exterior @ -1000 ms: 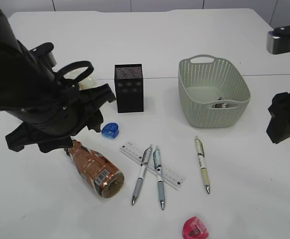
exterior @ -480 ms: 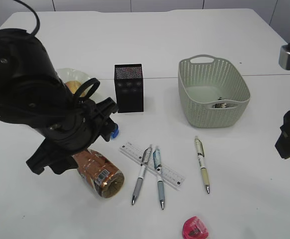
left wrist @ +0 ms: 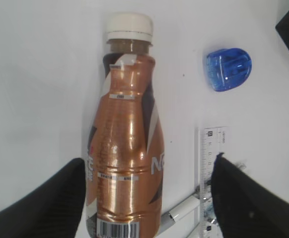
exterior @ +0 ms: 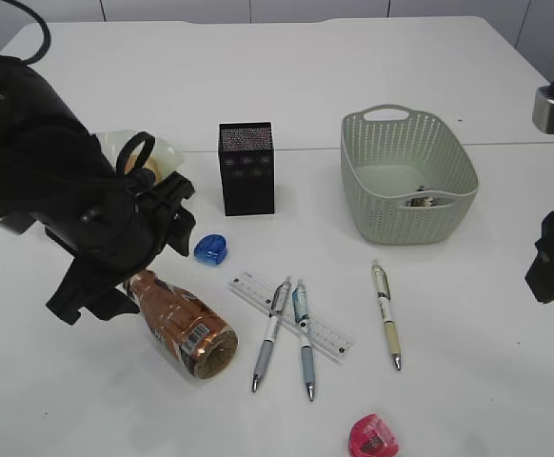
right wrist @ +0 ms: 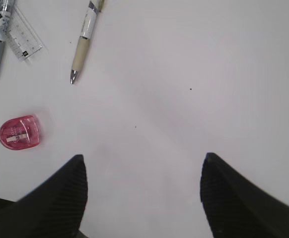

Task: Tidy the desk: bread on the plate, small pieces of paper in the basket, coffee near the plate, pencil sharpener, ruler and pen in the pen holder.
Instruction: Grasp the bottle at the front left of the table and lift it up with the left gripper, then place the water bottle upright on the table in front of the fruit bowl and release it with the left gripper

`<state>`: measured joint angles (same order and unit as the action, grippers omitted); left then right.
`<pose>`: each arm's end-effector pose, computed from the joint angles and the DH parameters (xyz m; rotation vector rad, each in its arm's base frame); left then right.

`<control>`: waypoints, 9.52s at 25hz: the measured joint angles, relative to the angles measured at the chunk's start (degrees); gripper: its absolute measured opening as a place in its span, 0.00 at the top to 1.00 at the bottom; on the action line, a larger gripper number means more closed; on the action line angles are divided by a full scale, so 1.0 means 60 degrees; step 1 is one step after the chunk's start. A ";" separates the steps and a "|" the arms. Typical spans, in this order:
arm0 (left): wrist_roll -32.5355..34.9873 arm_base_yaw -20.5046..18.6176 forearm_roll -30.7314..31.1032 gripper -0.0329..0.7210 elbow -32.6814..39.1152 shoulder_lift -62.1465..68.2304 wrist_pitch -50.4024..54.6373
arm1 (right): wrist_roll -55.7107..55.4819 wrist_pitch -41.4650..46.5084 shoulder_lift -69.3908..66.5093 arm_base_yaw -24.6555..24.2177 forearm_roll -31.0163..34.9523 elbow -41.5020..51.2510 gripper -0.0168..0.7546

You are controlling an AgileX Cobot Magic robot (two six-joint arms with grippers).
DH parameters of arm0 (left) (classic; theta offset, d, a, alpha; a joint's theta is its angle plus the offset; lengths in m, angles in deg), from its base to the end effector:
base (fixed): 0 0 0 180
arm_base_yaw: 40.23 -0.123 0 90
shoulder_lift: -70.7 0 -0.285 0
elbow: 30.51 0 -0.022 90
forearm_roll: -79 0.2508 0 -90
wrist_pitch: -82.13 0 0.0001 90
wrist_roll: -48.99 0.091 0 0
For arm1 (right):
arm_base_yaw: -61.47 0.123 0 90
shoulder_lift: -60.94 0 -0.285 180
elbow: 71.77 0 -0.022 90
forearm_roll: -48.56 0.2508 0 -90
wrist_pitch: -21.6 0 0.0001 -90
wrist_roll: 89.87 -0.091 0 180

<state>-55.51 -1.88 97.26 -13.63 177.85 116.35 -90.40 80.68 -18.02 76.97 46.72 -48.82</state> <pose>0.2760 -0.1979 0.1908 -1.2396 2.4878 -0.4009 0.2174 0.0577 0.2865 -0.3824 2.7826 0.0234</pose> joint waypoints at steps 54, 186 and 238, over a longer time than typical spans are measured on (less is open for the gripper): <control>0.9102 -0.0014 0.2192 0.44 -0.0007 0.0140 0.0777 | 0.0000 -0.0266 0.0000 0.0000 0.0000 0.0000 0.31; 1.6911 -0.4919 0.1164 0.28 0.4819 0.3697 -1.7041 | -0.0004 -0.0481 0.0000 0.0000 0.0684 0.0000 0.31; 1.6932 -0.4919 0.1219 0.14 0.4959 0.2372 -1.6674 | -0.0004 -0.0481 0.0000 0.0000 0.0395 0.0000 0.31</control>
<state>46.09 -31.39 104.58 16.13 192.09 16.31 -90.42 77.80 -18.02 76.97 49.09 -48.82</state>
